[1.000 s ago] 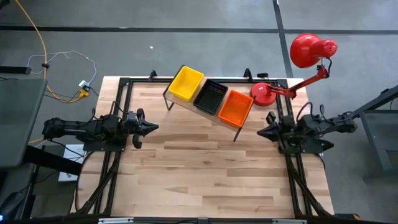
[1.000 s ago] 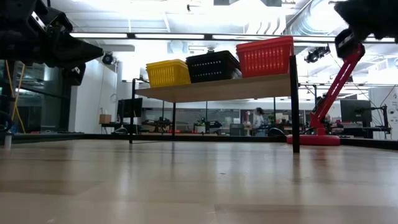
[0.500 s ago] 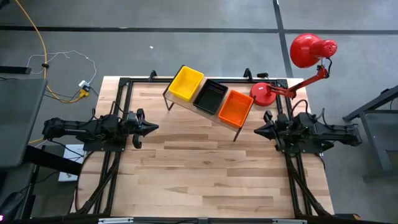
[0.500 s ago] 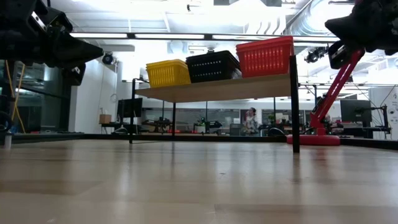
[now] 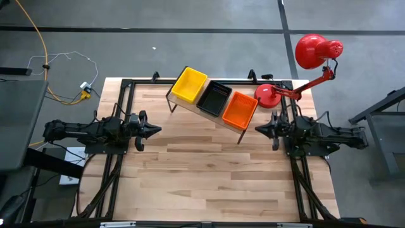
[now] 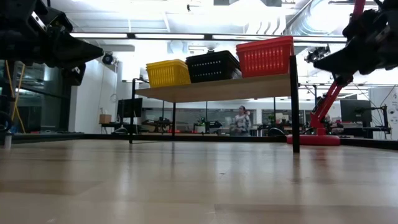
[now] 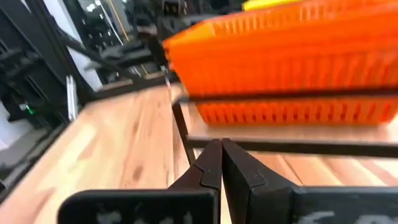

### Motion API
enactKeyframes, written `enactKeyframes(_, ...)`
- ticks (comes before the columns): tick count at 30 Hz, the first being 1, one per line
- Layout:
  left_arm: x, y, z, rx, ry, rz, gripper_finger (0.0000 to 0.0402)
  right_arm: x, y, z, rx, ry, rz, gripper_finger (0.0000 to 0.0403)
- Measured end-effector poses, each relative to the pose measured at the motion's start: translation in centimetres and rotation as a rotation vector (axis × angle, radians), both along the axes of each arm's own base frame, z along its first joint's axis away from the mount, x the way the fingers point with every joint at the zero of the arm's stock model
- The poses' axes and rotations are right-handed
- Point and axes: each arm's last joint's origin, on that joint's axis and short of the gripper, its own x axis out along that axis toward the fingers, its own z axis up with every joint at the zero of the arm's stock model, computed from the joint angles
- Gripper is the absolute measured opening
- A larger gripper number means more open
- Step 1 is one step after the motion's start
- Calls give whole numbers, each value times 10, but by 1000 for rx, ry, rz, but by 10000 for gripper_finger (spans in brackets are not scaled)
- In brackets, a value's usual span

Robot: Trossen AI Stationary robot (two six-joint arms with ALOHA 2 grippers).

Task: Stack baskets on shelf by color
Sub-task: Return to Home Position

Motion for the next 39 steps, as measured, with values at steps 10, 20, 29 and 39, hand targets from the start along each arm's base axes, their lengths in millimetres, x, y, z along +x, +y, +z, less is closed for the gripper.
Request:
enactKeyframes(10, 0, 0, 0, 0, 0, 0, 1, 0, 0, -1, 0, 15, -2, 0)
enactKeyframes(20, -1, 0, -1, -1, 7, -1, 1, 0, 0, -1, 87, 8, -10, 0)
enactKeyframes(29, -3, -2, -1, -1, -1, -45, 1, 0, 0, -1, 87, 9, -10, 0)
enactKeyframes(39, -3, -1, -1, -1, 3, -41, 1, 0, 0, -1, 87, 9, -9, 0)
